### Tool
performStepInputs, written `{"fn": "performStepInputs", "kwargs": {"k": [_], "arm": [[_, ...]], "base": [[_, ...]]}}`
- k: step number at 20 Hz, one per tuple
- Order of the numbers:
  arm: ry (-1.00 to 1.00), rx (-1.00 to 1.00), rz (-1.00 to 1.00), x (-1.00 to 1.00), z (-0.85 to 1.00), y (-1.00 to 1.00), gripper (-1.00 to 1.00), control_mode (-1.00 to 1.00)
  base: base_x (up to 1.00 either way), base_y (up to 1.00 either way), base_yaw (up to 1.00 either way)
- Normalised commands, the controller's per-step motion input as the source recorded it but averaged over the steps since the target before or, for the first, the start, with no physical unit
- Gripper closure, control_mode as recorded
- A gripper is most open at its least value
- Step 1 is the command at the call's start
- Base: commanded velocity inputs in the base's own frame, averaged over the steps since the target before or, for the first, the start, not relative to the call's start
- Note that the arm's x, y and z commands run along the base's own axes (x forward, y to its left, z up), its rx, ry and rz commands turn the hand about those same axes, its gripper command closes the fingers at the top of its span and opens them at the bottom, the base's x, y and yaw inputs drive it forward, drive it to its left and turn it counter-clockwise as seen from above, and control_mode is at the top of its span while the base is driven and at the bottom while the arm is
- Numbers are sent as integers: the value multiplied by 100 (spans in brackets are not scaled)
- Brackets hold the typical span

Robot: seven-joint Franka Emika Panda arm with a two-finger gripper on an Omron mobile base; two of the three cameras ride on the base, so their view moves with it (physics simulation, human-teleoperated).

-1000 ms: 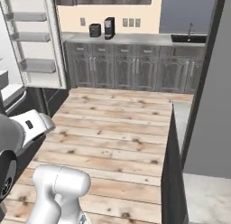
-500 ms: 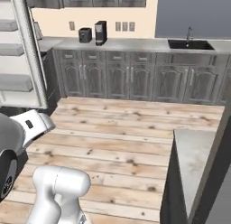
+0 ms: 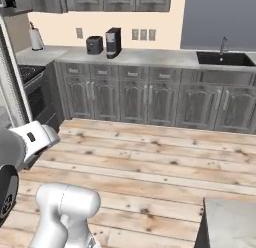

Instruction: There is a bowl on the dining counter. Grab a lemon wedge from the fridge and place it in the bowl. Then get the liquor bottle and glass cup from the cabinet and place them next to the bowl.

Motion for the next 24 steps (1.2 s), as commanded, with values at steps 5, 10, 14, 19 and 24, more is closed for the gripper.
{"fn": "performStepInputs", "kwargs": {"k": [5,10,14,19,24], "arm": [[0,0,0,0,0,0,-100,100],[0,0,0,0,0,0,-100,100],[0,0,0,0,0,0,-100,100],[0,0,0,0,0,0,-100,100],[0,0,0,0,0,0,-100,100]], "base": [[100,-13,30],[100,-27,37],[100,-32,40],[100,-34,41],[100,-34,42]]}}
